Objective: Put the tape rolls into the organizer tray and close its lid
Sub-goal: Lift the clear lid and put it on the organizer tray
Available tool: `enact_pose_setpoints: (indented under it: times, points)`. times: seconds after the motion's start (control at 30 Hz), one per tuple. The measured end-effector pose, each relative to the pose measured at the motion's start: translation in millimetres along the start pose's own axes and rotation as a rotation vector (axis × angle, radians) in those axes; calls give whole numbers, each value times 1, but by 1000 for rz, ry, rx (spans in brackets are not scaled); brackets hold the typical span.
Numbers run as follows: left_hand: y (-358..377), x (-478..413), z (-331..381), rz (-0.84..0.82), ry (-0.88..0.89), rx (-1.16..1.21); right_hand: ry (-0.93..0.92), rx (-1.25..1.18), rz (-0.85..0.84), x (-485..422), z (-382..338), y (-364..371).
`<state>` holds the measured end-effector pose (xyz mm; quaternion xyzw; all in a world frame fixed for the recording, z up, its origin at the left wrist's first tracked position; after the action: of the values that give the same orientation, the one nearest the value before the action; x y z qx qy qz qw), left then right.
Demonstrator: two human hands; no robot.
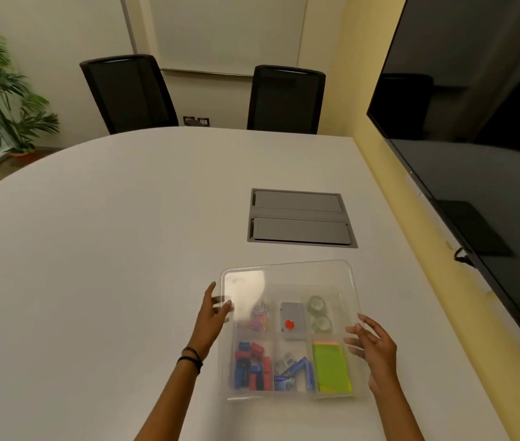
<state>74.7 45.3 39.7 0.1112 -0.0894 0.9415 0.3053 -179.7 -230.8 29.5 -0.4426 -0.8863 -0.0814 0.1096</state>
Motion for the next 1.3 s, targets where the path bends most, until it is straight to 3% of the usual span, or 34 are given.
enact_pose_setpoints:
  times: [0.27, 0.4, 0.6, 1.0, 1.3]
  points:
    - [31, 10, -35, -81, -85, -75, 135, -33, 141, -18, 37, -17]
    - [42, 15, -39, -78, -73, -55, 133, 104, 237, -20, 42, -22]
    - [47, 17, -56, -95, -89, -41, 138, 265, 235, -24, 48, -20]
    - [54, 6, -64, -128, -72, -78, 198, 329, 245, -27, 72, -20]
    - [37, -1, -80, -6, -135, -136, 203, 381, 205, -40, 73, -20]
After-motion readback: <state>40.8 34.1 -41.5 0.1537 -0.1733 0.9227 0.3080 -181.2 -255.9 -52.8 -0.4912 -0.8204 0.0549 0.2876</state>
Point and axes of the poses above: each hand's wrist, its own x-axis away from the middle knuckle, its own y-axis out of the palm, z = x × y, the point moved 10 cm from there along -x, towards the middle knuckle, and after that the axes turned 7 degrees about -z, right-handed, at the moved point
